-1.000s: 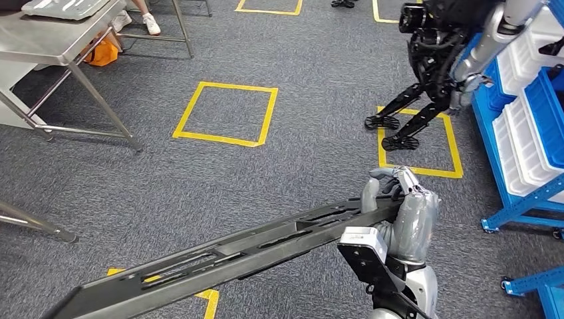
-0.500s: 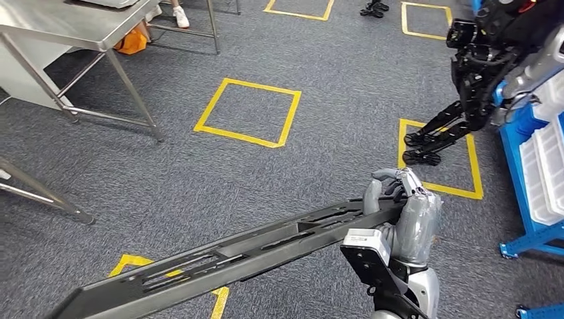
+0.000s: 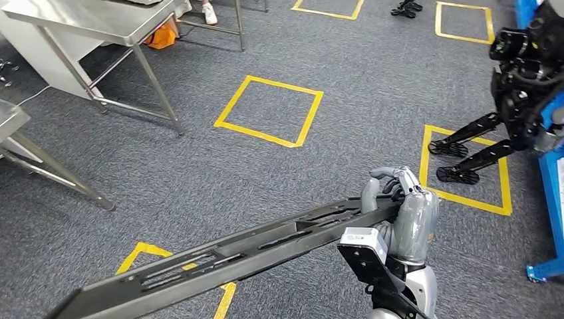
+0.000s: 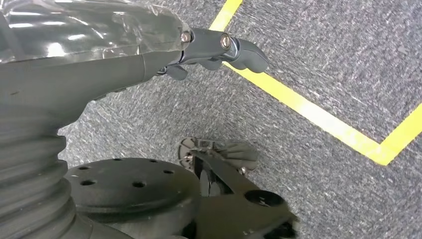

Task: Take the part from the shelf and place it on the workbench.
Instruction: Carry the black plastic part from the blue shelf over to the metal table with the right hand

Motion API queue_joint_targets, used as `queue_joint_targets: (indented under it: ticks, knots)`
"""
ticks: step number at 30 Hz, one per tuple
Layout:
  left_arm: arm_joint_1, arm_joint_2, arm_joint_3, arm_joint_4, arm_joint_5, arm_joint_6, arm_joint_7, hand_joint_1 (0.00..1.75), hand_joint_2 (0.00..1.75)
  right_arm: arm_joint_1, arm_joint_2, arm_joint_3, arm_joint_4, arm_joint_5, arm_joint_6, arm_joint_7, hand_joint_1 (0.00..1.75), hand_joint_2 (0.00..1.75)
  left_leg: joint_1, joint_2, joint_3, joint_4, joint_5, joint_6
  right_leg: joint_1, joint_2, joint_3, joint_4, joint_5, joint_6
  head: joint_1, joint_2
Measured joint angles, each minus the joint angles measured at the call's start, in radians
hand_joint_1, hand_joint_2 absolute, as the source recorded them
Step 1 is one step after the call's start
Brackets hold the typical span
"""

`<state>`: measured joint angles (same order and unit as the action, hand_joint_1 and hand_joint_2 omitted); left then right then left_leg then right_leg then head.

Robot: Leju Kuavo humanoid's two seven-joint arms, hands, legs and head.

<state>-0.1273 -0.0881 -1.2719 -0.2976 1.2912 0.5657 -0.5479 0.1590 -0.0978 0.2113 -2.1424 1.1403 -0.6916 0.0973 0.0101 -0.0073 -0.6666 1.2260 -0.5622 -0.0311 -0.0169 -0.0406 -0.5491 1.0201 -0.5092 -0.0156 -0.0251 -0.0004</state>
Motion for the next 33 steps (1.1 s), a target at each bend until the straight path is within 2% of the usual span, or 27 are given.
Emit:
queue_joint_targets:
  ticks: [2,3,4,6,8,9,11,12,13,14,15,16,18,20,22,23,25,27,28,29,30,32,33]
  knots:
    - [-0.001,0.000,0.000,0.000,-0.002,0.000,0.000,0.00,1.75,0.000,0.000,0.000,0.000,0.001,0.000,0.001,1.75,1.75,-0.002,0.024,0.065,-0.138,0.059,0.006,0.002,-0.011,0.007,0.001,-0.006,0.007,0.000,0.000]
    - [-0.001,0.000,0.000,0.000,-0.002,0.000,0.000,0.00,1.75,0.000,0.000,0.000,0.000,0.002,0.000,0.001,1.75,1.75,-0.005,0.032,0.084,-0.181,0.072,0.011,0.003,-0.015,0.010,0.001,-0.008,0.011,0.001,0.000]
    - [-0.001,0.000,0.000,0.000,-0.003,0.000,0.001,0.00,1.75,0.000,0.000,0.000,0.000,0.002,0.000,0.002,1.75,1.75,-0.008,0.038,0.092,-0.202,0.074,0.016,0.004,-0.018,0.011,0.001,-0.010,0.016,0.001,0.000]
    - [-0.001,0.000,0.000,0.000,-0.003,0.000,0.002,0.00,1.75,-0.001,0.000,0.000,0.000,0.003,0.000,0.004,1.75,1.75,-0.013,0.028,0.092,-0.207,0.075,0.028,0.003,-0.025,0.015,-0.002,-0.011,0.027,0.001,0.000]
    - [-0.001,0.000,0.000,0.000,-0.004,0.000,0.002,0.00,1.75,-0.001,0.000,0.000,0.000,0.003,0.000,0.005,1.75,1.75,-0.011,0.020,0.097,-0.218,0.080,0.042,-0.001,-0.012,0.013,0.016,-0.029,0.037,0.003,0.000]
    - [-0.002,0.000,0.000,0.000,-0.004,0.000,0.002,0.00,1.75,-0.001,0.000,0.000,0.000,0.003,0.000,0.005,1.75,1.75,-0.008,0.015,0.100,-0.223,0.083,0.049,-0.002,0.002,-0.001,0.050,-0.052,0.039,0.005,0.000]
    - [-0.003,-0.001,0.000,0.000,-0.004,0.000,0.002,0.00,1.75,0.001,0.000,0.000,0.000,0.003,0.000,0.007,1.75,1.75,-0.009,0.006,0.102,-0.225,0.084,0.057,-0.002,0.028,-0.060,0.174,-0.113,0.041,0.010,0.000]
    - [-0.003,-0.001,0.000,0.000,-0.004,0.000,0.002,0.00,1.75,0.002,0.000,-0.001,0.000,0.003,0.000,0.007,1.75,1.75,-0.010,0.000,0.102,-0.224,0.084,0.059,-0.001,0.033,-0.093,0.237,-0.136,0.042,0.012,0.000]
    - [-0.003,-0.001,0.000,0.000,-0.004,0.000,0.003,0.00,1.75,0.003,0.000,-0.001,0.000,0.003,0.000,0.008,1.75,1.75,-0.011,-0.007,0.102,-0.223,0.083,0.060,-0.001,0.035,-0.115,0.274,-0.140,0.042,0.014,0.000]
    - [-0.003,-0.001,0.000,0.000,-0.004,0.000,0.003,0.00,1.75,0.003,0.000,-0.001,0.000,0.003,0.000,0.009,1.75,1.75,-0.012,-0.015,0.103,-0.222,0.082,0.060,-0.001,0.036,-0.118,0.273,-0.123,0.041,0.014,0.000]
    - [-0.004,-0.001,0.000,0.000,-0.004,0.000,0.003,0.00,1.75,0.003,0.000,-0.001,0.000,0.003,0.000,0.009,1.75,1.75,-0.013,-0.024,0.104,-0.220,0.081,0.059,-0.001,0.039,-0.100,0.226,-0.087,0.039,0.015,0.000]
    - [-0.004,-0.001,0.000,0.000,-0.004,0.000,0.003,0.00,1.75,0.003,0.000,-0.001,0.000,0.003,0.000,0.009,1.75,1.75,-0.012,-0.032,0.105,-0.217,0.079,0.058,-0.001,0.046,-0.070,0.157,-0.047,0.036,0.016,0.000]
    - [-0.005,-0.001,0.000,0.000,-0.004,0.000,0.003,0.00,1.75,0.003,0.000,-0.001,0.000,0.003,0.000,0.009,1.75,1.75,-0.014,-0.047,0.102,-0.210,0.075,0.051,-0.001,0.069,-0.021,0.040,0.000,0.031,0.017,0.000]
    - [-0.005,-0.001,0.000,0.000,-0.004,0.000,0.003,0.00,1.75,0.003,0.000,-0.001,0.000,0.003,0.000,0.010,1.75,1.75,-0.013,-0.056,0.097,-0.206,0.074,0.042,0.002,0.077,-0.012,0.011,0.000,0.027,0.017,0.000]
    - [-0.005,-0.001,0.000,0.000,-0.004,0.000,0.003,0.00,1.75,0.003,0.000,-0.002,0.000,0.003,0.000,0.010,1.75,1.75,-0.011,-0.060,0.096,-0.204,0.072,0.031,0.003,0.064,-0.010,0.005,0.006,0.017,0.017,0.000]
    - [-0.005,0.000,0.000,0.000,-0.004,0.000,0.003,0.00,1.75,0.003,0.000,-0.002,0.000,0.004,0.000,0.010,1.75,1.75,-0.011,-0.054,0.092,-0.192,0.063,0.026,0.001,0.057,-0.008,0.001,0.008,0.011,0.015,0.000]
    - [-0.006,0.000,0.000,0.000,-0.004,0.000,0.003,0.00,1.75,0.003,0.000,-0.003,-0.001,0.004,0.000,0.010,1.75,1.75,-0.010,-0.030,0.059,-0.111,0.014,0.016,-0.002,0.040,-0.005,-0.005,0.010,0.003,0.007,0.000]
    - [-0.005,0.000,0.000,0.000,-0.005,0.000,0.003,0.00,1.75,0.004,0.000,-0.003,0.000,0.005,0.000,0.010,1.75,1.75,-0.006,-0.012,-0.003,0.016,-0.045,0.007,-0.002,0.024,-0.004,-0.005,0.008,0.000,0.002,0.000]
    - [-0.005,0.000,0.000,0.000,-0.005,0.000,0.003,0.00,1.75,0.004,0.000,-0.003,0.000,0.005,0.000,0.010,1.75,1.75,-0.003,-0.008,-0.025,0.060,-0.057,0.004,-0.002,0.015,-0.004,-0.005,0.007,0.000,0.002,0.000]
    - [-0.005,0.000,0.000,0.000,-0.006,0.000,0.004,0.00,1.75,0.004,0.000,-0.003,0.000,0.005,0.000,0.011,1.75,1.75,-0.001,-0.005,-0.030,0.069,-0.049,0.003,-0.002,0.008,-0.003,-0.005,0.006,0.000,0.002,0.000]
    - [-0.005,0.000,0.000,0.000,-0.006,0.000,0.004,0.00,1.75,0.004,0.000,-0.003,0.000,0.005,0.000,0.012,1.75,1.75,0.000,-0.002,-0.015,0.038,-0.024,0.003,-0.003,0.000,0.000,-0.005,0.004,0.002,0.002,0.000]
    - [-0.005,0.000,0.000,0.000,-0.006,0.000,0.005,0.00,1.75,0.004,0.000,-0.003,0.000,0.006,0.000,0.013,1.75,1.75,0.001,0.019,0.050,-0.097,0.043,0.006,-0.003,-0.012,0.008,-0.005,-0.002,0.007,0.001,0.000]
    - [-0.005,0.000,0.000,0.000,-0.006,0.000,0.005,0.00,1.75,0.003,0.000,-0.003,0.000,0.006,0.000,0.013,1.75,1.75,-0.002,0.031,0.077,-0.156,0.064,0.009,-0.002,-0.017,0.011,-0.004,-0.005,0.012,0.001,0.000]
